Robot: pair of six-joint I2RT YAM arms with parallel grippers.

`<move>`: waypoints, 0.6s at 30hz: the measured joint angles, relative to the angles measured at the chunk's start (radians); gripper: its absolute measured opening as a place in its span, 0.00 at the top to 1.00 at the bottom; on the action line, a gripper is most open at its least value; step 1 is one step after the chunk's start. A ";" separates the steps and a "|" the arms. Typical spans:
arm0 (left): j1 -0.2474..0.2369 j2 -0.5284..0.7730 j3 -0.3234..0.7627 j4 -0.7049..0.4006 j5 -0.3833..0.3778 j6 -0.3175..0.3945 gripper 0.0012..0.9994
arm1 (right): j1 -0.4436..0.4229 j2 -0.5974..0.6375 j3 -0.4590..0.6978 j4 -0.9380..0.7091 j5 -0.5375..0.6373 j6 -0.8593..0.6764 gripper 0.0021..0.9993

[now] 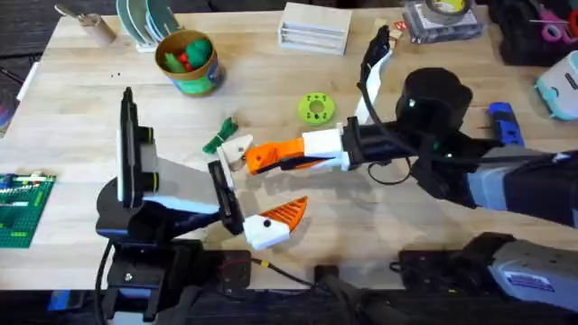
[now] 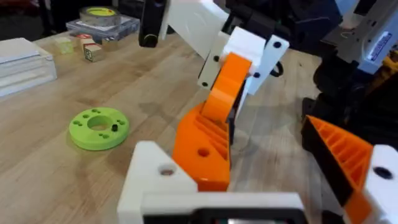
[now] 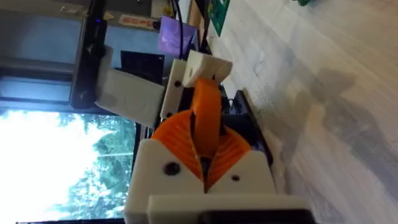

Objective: Pick up the gripper from the table and insert it into the empty holder that is missing its gripper. Then pick up a screw, insert it into the mounting hole, and use the screwdriver to tighten it. Finally, clean up the table by picking up the vegetable and placing it into the bucket.

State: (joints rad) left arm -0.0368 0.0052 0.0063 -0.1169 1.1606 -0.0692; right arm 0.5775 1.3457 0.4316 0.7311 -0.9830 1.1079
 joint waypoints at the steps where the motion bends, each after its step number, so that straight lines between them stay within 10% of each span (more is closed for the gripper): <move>1: 0.000 0.000 0.000 0.000 0.002 0.000 0.01 | 0.003 0.004 0.000 0.011 0.002 0.000 0.99; 18: 0.010 0.000 0.000 0.005 -0.043 -0.019 0.01 | 0.012 0.149 0.012 0.187 0.028 0.087 0.99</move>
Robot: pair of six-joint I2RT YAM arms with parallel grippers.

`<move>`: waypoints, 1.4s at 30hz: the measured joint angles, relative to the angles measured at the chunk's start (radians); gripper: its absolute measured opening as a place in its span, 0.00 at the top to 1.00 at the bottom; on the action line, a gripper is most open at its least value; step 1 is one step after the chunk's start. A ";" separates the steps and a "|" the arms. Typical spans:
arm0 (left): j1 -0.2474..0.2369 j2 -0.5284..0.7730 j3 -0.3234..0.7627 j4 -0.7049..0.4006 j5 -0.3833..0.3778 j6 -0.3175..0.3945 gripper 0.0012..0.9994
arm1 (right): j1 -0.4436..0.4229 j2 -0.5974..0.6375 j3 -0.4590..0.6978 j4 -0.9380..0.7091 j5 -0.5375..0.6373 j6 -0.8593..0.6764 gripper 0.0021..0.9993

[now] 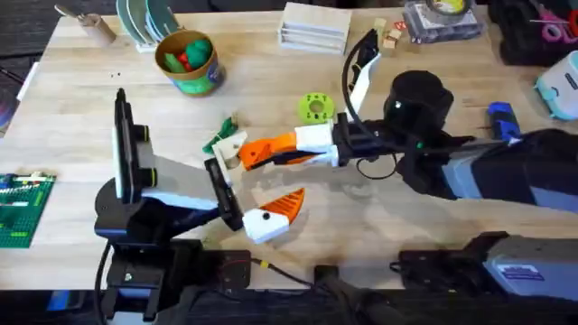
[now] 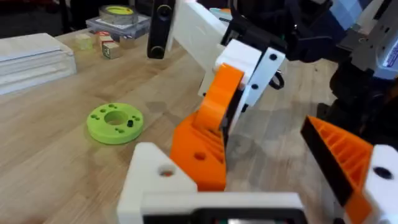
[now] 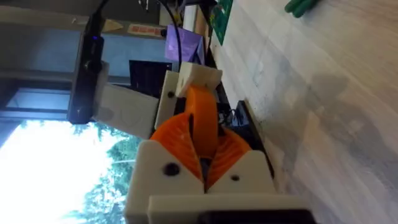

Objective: Pick up the gripper from the table and insert it into the empty holder that is missing its gripper. Then pick up a screw, insert it into the mounting hole, and use the screwdriver to tighten it. Finally, clean up the table by picking up the vegetable and placing it into the bucket.

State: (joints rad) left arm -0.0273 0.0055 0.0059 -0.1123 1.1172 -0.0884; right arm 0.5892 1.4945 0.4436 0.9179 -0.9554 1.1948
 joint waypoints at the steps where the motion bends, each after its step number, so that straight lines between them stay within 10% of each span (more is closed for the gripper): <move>1: 0.000 0.000 0.000 0.000 -0.003 -0.001 0.01 | 0.000 0.011 0.001 0.018 0.000 0.011 0.99; 42: 0.019 0.000 0.000 0.010 -0.078 -0.014 0.01 | 0.086 0.210 0.174 0.069 0.075 0.079 0.99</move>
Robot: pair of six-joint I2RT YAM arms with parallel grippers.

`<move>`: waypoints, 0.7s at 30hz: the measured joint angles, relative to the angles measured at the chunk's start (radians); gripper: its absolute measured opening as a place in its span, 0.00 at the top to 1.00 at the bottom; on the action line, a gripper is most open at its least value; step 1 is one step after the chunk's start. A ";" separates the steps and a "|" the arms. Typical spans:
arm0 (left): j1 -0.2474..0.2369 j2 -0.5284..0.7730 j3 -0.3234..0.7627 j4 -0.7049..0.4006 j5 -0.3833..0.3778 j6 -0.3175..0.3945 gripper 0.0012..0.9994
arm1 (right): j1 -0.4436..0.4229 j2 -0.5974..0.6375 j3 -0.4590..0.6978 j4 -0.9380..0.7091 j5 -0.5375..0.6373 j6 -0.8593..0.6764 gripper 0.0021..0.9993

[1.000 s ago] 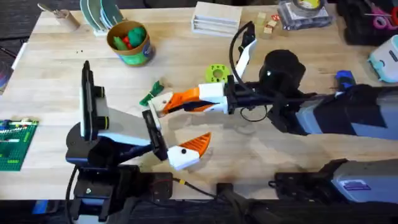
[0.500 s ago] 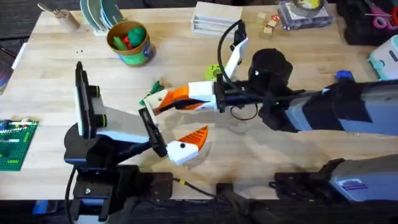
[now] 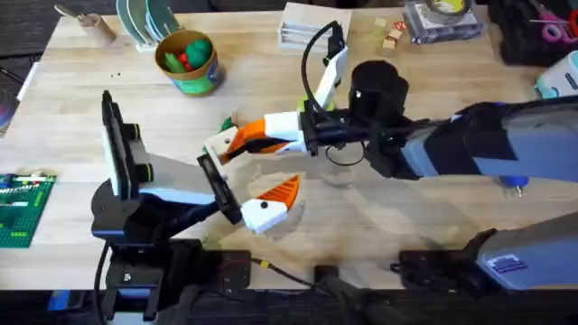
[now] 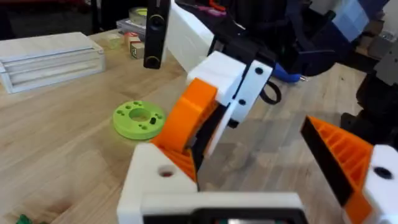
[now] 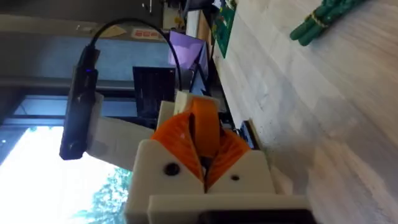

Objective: Pick up the gripper from the table and insert it into the empty holder that is missing its gripper. Then pick up a screw, insert it into the mounting hole, and use the screwdriver to tighten it. Finally, clean up the table by picking up the vegetable and placing it into the bucket.

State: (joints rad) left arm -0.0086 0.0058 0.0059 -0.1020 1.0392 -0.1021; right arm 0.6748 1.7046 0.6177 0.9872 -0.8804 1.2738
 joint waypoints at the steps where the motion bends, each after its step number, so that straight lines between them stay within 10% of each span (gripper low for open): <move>1: 0.000 0.000 0.000 0.000 0.000 -0.001 0.01 | -0.003 0.000 0.004 -0.010 -0.005 -0.011 0.99; 21: -0.005 0.000 0.001 -0.005 0.033 0.003 0.01 | -0.041 0.001 0.015 -0.032 -0.130 -0.116 0.87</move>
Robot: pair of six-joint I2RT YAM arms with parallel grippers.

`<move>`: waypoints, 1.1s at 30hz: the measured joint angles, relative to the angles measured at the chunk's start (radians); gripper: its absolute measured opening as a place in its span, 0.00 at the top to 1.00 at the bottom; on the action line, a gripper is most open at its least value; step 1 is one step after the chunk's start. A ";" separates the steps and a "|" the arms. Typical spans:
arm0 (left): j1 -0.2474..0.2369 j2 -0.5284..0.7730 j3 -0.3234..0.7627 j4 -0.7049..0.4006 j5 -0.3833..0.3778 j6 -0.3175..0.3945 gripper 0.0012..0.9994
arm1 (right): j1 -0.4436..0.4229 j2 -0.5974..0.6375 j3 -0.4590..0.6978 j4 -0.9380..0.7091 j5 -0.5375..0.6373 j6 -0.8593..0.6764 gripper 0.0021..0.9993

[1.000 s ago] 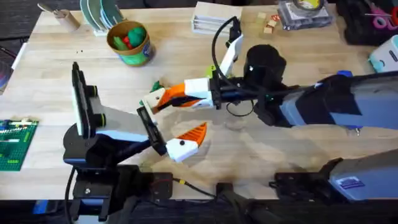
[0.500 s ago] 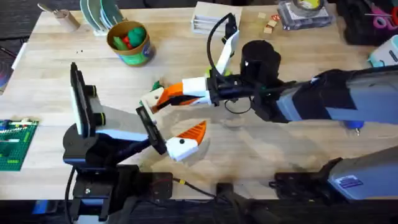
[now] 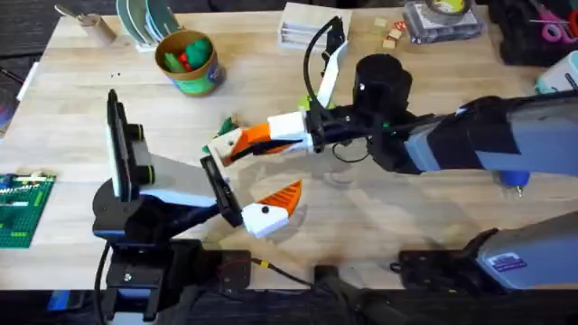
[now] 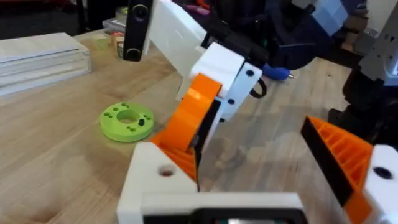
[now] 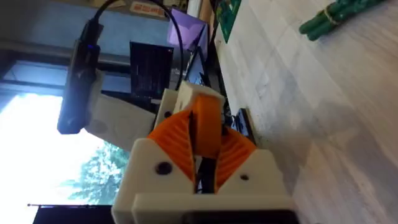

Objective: Pick up the gripper from the table and insert it into the empty holder that is missing its gripper. Then pick up a screw, insert it into the mounting hole, and use the screwdriver to tighten it. Finally, clean up the table by picking up the vegetable and placing it into the bucket.

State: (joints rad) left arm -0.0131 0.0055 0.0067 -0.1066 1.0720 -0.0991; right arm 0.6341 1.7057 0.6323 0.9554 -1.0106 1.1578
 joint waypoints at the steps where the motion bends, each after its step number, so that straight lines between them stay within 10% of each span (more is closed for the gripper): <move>1: -0.002 0.000 0.000 -0.001 0.005 0.002 0.01 | -0.004 0.000 0.000 -0.002 -0.011 -0.006 0.85; 33: -0.022 0.000 0.002 -0.013 0.091 0.032 0.01 | -0.044 0.014 0.001 0.059 -0.151 -0.033 0.47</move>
State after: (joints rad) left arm -0.0353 0.0055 0.0082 -0.1200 1.1633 -0.0674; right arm 0.5903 1.7198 0.6330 1.0143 -1.1618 1.1252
